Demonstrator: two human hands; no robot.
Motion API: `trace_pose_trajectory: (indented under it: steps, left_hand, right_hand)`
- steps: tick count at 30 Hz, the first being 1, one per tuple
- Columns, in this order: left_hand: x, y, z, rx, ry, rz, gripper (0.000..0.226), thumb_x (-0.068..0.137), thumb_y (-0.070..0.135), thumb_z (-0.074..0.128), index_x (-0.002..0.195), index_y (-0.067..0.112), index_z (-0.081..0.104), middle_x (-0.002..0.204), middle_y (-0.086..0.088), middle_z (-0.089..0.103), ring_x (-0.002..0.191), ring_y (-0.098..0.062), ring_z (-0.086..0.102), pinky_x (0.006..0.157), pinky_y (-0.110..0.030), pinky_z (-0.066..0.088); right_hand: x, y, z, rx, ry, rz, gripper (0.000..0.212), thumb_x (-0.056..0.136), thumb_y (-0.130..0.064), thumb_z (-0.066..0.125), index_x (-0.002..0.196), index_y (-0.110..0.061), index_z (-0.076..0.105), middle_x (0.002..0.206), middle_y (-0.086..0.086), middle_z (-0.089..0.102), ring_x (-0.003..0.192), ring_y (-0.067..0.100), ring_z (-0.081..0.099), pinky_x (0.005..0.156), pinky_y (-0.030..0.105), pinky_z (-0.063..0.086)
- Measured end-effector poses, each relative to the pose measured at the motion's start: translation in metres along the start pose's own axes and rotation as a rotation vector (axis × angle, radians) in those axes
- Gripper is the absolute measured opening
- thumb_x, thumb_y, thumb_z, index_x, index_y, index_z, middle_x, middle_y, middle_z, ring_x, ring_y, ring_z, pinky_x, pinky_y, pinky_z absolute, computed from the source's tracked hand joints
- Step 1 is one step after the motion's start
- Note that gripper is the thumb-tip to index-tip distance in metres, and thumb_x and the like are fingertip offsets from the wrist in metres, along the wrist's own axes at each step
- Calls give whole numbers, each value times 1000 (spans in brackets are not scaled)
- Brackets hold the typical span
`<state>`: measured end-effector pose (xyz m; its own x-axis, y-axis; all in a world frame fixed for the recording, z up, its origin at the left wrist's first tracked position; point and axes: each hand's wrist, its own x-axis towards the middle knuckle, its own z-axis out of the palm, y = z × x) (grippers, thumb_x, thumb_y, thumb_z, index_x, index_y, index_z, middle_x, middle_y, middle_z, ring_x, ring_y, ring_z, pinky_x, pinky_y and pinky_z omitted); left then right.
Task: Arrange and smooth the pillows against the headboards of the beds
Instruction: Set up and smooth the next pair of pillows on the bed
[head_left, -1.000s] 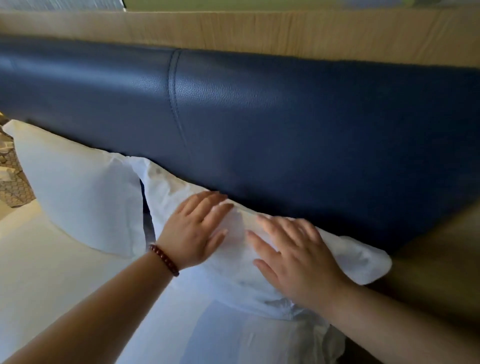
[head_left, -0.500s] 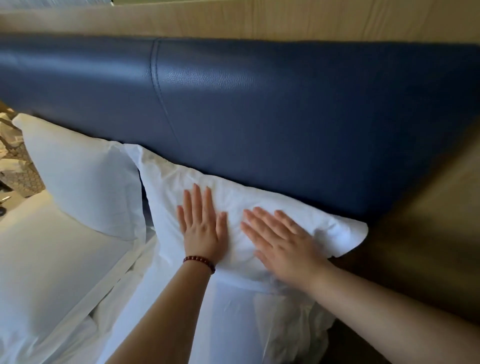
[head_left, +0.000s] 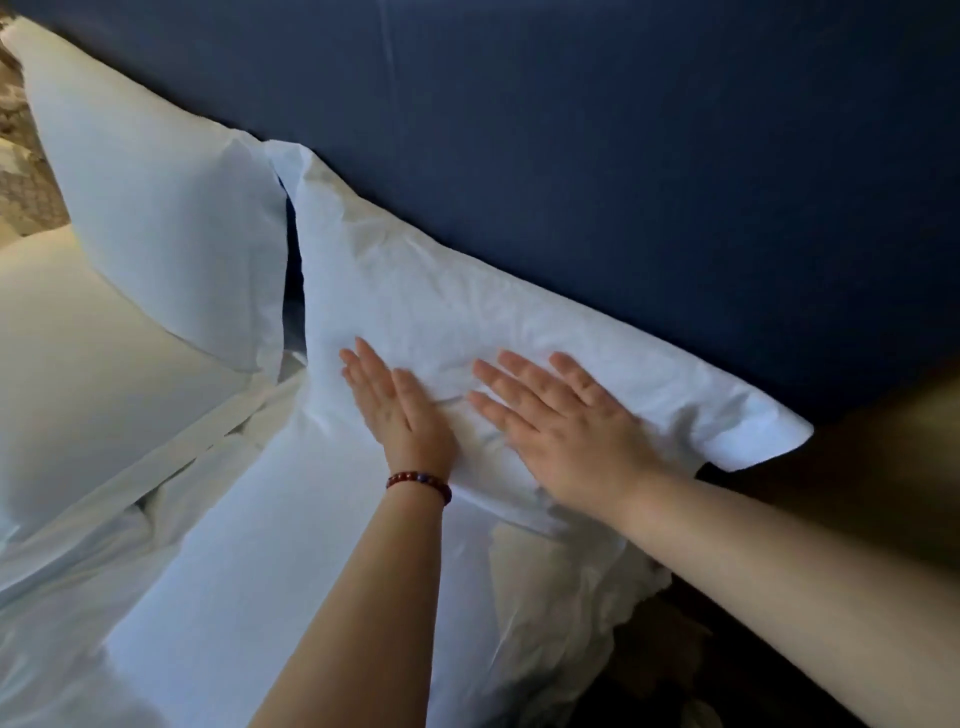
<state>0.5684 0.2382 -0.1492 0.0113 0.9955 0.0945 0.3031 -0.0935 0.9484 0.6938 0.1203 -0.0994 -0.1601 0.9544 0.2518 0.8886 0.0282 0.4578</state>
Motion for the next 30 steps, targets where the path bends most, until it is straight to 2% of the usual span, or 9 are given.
trace_pose_trajectory:
  steps: [3,5,8,13,17,20,24,28,30]
  left_hand:
    - [-14,-25,-11,-31,56,-80,57,102,43,12,154,24,-1,161,8,-10,145,-1,-12,118,-25,-10]
    - [-15,-33,-7,10,-36,-142,55,105,37,12,153,22,-8,160,4,-18,144,-4,-17,119,-30,-10]
    - [-6,-27,-12,16,-208,-180,55,105,32,15,152,20,-12,159,6,-21,145,-5,-18,116,-24,-11]
    - [-39,-30,-58,261,-282,74,59,100,43,11,153,21,-2,159,13,-11,145,2,-13,117,-19,-6]
    - [-92,-56,-78,725,-467,170,64,96,46,5,154,19,9,161,2,1,148,-11,-8,119,-30,-7]
    - [-118,-66,-84,976,-530,299,60,98,41,24,148,11,35,158,-8,26,147,-26,15,117,-43,9]
    - [-148,-70,-91,1086,-644,399,64,94,47,33,148,12,36,158,-9,26,147,-29,17,114,-49,16]
    - [-180,-69,-99,1133,-725,445,64,92,47,36,144,11,43,155,-10,31,145,-30,24,113,-51,18]
    - [-195,-70,-99,1149,-749,457,65,90,47,39,143,10,45,154,-11,34,144,-31,27,112,-51,17]
  right_hand:
    - [1,-32,-9,93,137,5,56,98,-34,45,151,-19,34,160,6,24,148,25,20,118,51,13]
    - [4,-43,4,66,115,-61,56,98,-33,45,151,-19,33,159,4,26,147,23,22,120,48,9]
    - [10,-42,31,22,31,-36,65,94,-33,54,152,-18,30,161,1,22,148,19,18,122,39,0]
    - [-15,-82,34,296,55,60,55,99,-34,43,151,-17,34,159,5,24,147,24,22,119,42,18]
    - [-57,-110,41,448,-161,107,53,99,-37,36,149,-19,38,160,4,24,149,22,18,119,41,15]
    - [-81,-119,39,617,-274,169,52,98,-38,37,147,-19,42,158,4,30,147,20,24,119,37,16]
    - [-112,-126,32,797,-438,254,59,96,-45,32,150,-19,34,159,5,25,146,20,25,117,37,27]
    - [-139,-118,12,915,-671,300,63,99,-48,29,155,-31,6,163,-3,-9,150,17,2,121,35,15]
    - [-157,-115,-2,983,-839,328,67,100,-48,38,154,-36,2,163,-8,-13,150,16,6,118,35,22]
